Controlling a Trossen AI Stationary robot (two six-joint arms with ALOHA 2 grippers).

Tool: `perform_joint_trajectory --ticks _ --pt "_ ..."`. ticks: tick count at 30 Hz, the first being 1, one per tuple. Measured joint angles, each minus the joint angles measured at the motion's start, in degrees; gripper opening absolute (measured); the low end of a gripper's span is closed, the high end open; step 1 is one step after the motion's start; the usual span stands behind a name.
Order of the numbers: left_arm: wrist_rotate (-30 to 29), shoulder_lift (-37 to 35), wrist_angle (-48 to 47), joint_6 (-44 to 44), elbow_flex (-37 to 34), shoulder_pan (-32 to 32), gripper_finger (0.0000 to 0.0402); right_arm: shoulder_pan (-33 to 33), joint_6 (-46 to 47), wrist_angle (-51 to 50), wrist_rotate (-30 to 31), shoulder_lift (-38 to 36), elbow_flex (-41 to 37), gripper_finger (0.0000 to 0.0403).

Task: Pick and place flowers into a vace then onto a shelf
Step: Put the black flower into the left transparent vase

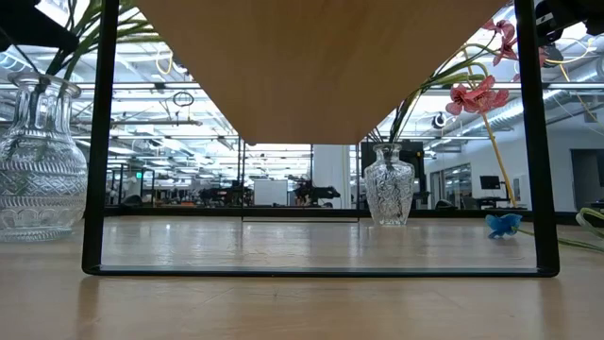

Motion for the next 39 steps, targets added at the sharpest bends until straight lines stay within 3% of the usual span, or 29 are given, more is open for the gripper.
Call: perform_joint_trajectory --ticks 7,16,20,39 --pt "4.2 -0.05 -1.36 -3.21 0.0 -0.18 0.0262 0.0 0.01 0.0 0.0 -0.01 -0.01 0.0009" --pt "3.66 -0.05 -2.38 -2.64 0.0 -0.98 0.0236 -0.01 0.01 0.0 -0.01 -0.01 -0.01 0.0009" --pt "4.86 -0.05 -6.53 -7.13 0.0 -0.59 0.0225 -0.02 0.02 0.0 0.0 0.0 -0.02 0.0008" --pt "-4.36 -0.05 -9.58 -9.72 0.0 -4.25 0.0188 0.0 0.01 0.01 0.0 0.0 -0.02 0.0008"
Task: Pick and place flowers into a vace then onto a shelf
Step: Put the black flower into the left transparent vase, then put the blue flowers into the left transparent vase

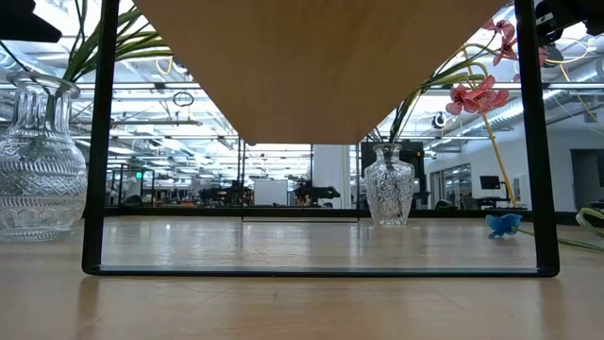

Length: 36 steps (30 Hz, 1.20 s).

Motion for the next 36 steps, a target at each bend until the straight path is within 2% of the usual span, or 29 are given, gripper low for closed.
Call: perform_joint_trajectory --ticks 7,12,16,18,22,28,32,36 --pt "-4.56 -0.16 -3.9 -4.35 0.0 -1.57 0.0188 -0.01 0.01 -0.01 -0.01 0.0 0.02 0.0008" --pt "-8.97 -0.32 -4.27 -2.76 0.0 -2.76 0.0188 -0.02 0.01 0.01 0.0 0.0 0.0 0.0009" --pt "-6.74 -1.68 -5.5 -2.97 0.0 -3.38 0.0188 -0.02 0.01 0.01 -0.02 0.0 0.01 0.0008" --pt "-8.99 -2.48 -5.59 -3.87 -0.02 -3.73 0.0188 -0.02 0.0 -0.01 0.0 0.0 0.01 0.0009" --pt "-16.13 -4.71 -5.12 -1.55 -0.02 -4.62 0.0188 -0.02 0.01 -0.01 0.0 0.0 0.02 0.0009" --pt "-22.25 -8.6 -4.87 3.06 -0.02 -6.92 0.0188 -0.01 0.01 -0.42 -0.01 0.0 0.01 0.0009" --pt "-22.77 -11.89 -1.29 5.98 -0.02 -7.45 0.0188 0.0 0.01 -0.42 0.0 0.0 0.0 0.0009" --pt "-23.09 -13.7 8.8 17.87 -0.02 -6.86 0.0188 -0.01 0.01 -0.41 -0.01 0.0 0.02 0.0008"
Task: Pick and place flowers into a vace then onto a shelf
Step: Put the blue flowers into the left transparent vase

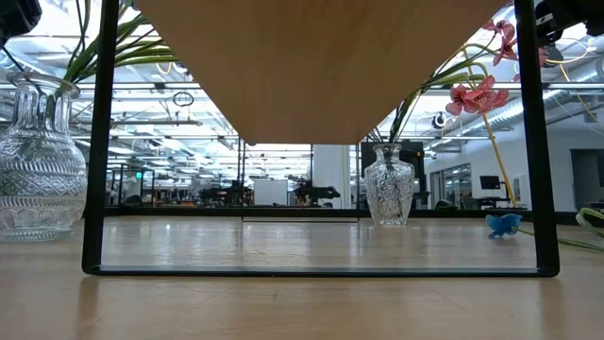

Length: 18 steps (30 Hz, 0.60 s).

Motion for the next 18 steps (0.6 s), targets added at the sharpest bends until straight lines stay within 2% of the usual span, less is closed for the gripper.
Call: perform_joint_trajectory --ticks 3,8,10,13,18 --pt "-0.91 -1.09 13.75 14.9 0.0 0.01 0.0188 -0.01 -0.02 -0.05 0.01 0.0 -0.02 0.0008" --pt "-0.48 -0.21 41.59 46.46 0.0 0.08 0.0188 -0.01 0.0 -0.07 0.0 0.0 0.01 0.0009" --pt "0.62 0.32 48.24 53.72 0.0 0.52 0.0188 0.01 0.0 -0.06 0.01 0.0 -0.02 0.0008" --pt "3.52 0.51 52.01 56.3 0.0 1.38 0.0188 -0.01 -0.01 -0.05 0.01 0.0 0.0 0.0008" --pt "12.47 1.04 52.08 55.65 0.0 3.23 0.0188 -0.01 -0.02 -0.04 0.01 0.0 0.01 0.0008"
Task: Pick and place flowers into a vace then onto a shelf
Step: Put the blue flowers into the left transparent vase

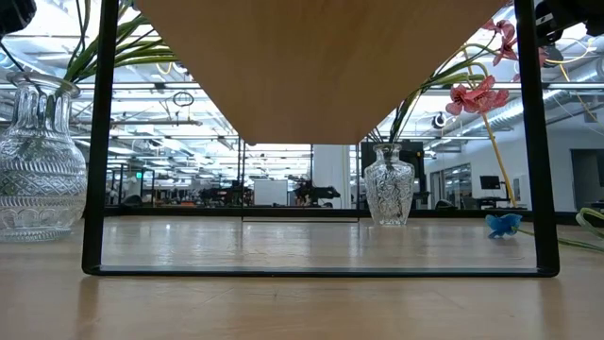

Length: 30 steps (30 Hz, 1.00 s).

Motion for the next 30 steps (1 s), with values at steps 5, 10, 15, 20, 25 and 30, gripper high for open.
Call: perform_joint_trajectory --ticks 5,10,15,20,25,30 --pt "5.63 1.45 2.52 3.05 0.0 3.61 0.0188 0.02 0.01 0.0 -0.02 0.0 -0.02 0.0009" --pt "10.59 3.95 6.42 5.12 0.0 7.72 0.0188 0.0 0.02 0.0 -0.02 0.0 0.0 0.0009" --pt "13.61 6.77 11.26 5.04 0.0 10.7 0.0188 0.0 0.02 0.01 0.0 -0.01 -0.01 0.0009" --pt "24.13 9.69 17.06 0.55 0.0 15.52 0.0188 0.0 0.0 -0.05 0.0 0.0 -0.02 0.0009" --pt "27.62 13.35 20.46 -7.89 0.0 20.64 0.0188 0.01 0.01 -0.05 0.0 -0.01 -0.01 0.0009" --pt "33.45 17.53 25.33 -13.91 0.0 26.27 0.0188 0.02 0.01 -0.04 0.0 -0.02 -0.02 0.0009"
